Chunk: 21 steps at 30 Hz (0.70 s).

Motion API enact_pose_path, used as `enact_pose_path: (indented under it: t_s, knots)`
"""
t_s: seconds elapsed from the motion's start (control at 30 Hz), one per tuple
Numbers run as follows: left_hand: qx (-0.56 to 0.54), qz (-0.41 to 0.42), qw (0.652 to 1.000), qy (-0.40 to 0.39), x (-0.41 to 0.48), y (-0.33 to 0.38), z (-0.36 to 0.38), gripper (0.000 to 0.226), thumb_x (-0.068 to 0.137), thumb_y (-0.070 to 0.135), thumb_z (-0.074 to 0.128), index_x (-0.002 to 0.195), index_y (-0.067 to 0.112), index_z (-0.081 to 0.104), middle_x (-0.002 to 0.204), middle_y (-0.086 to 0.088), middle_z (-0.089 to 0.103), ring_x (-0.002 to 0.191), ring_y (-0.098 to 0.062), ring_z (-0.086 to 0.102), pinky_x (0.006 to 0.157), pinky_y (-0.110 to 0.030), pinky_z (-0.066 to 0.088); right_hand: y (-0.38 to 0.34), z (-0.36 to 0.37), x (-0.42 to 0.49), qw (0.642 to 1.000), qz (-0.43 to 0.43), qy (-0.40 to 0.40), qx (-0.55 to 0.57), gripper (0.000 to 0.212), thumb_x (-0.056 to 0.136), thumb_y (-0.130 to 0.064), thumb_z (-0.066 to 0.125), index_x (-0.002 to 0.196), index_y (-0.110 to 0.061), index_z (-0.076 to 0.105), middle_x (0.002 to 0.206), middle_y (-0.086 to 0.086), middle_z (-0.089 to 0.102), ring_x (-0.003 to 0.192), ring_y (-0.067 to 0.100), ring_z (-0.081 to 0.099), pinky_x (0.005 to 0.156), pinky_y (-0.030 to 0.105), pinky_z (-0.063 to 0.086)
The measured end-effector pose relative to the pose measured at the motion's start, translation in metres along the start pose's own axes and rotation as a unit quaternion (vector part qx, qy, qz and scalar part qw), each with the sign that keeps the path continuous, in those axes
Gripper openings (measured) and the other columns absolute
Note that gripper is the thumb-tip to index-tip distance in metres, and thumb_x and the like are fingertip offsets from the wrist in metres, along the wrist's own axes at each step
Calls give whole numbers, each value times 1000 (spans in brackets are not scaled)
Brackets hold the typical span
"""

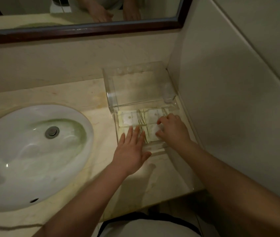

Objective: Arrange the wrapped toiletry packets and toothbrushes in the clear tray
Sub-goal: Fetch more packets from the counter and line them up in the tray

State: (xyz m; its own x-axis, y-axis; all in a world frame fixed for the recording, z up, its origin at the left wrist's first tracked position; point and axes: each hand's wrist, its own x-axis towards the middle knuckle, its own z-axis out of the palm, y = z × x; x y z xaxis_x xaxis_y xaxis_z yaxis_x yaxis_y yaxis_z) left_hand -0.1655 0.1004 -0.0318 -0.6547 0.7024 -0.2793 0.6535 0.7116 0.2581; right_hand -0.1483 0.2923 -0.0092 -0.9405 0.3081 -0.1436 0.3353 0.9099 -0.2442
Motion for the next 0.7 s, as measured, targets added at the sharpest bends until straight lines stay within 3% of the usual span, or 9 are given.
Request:
enact_pose_path:
  t_s: [0.13, 0.23, 0.3, 0.37, 0.47, 0.7]
  knots:
    - [15, -8, 1000, -21, 1, 4, -2, 77, 95, 59, 24, 153, 16, -4, 161, -10, -13, 146, -28, -20, 120, -48, -1, -6, 6, -8, 998, 20, -19, 58, 32, 81, -26, 67, 112, -20, 60, 115, 7, 54, 110, 24, 48, 82, 33, 44]
    - [-29, 0, 1000, 8, -6, 4, -3, 75, 96, 56, 29, 153, 16, 1, 162, -11, -8, 147, -29, -16, 120, -48, -1, -12, 4, -14, 998, 14, -9, 60, 33, 82, -27, 66, 114, -21, 60, 117, 7, 55, 112, 24, 48, 84, 33, 45]
    - [-61, -3, 996, 67, -18, -1, -7, 72, 96, 49, 39, 153, 14, 12, 162, -13, 5, 149, -31, -4, 119, -48, 6, -25, 3, -18, 997, -2, 3, 76, 32, 84, -27, 66, 115, -22, 60, 116, 6, 56, 111, 23, 49, 85, 33, 44]
    - [-88, -27, 984, 151, -37, -10, -15, 65, 91, 36, 52, 147, 9, 31, 155, -18, 29, 145, -37, 21, 115, -50, 23, -47, 5, -20, 995, -36, 8, 93, 32, 84, -26, 66, 115, -21, 62, 114, 7, 58, 110, 25, 51, 89, 35, 44]
    - [-174, -101, 937, 285, -79, -32, -28, 54, 82, 24, 54, 133, 6, 51, 135, -19, 53, 125, -35, 48, 105, -43, 39, -93, 11, -22, 984, -107, 5, 139, 32, 80, -21, 68, 111, -17, 65, 109, 11, 63, 107, 31, 55, 93, 38, 43]
    - [-227, -351, 816, 400, -203, -135, -38, 49, 84, 14, 52, 132, 6, 51, 129, -12, 56, 121, -27, 49, 105, -36, 39, -240, 33, -59, 941, -232, -78, 236, 28, 81, -16, 70, 109, -15, 66, 101, 5, 64, 97, 22, 59, 79, 24, 36]
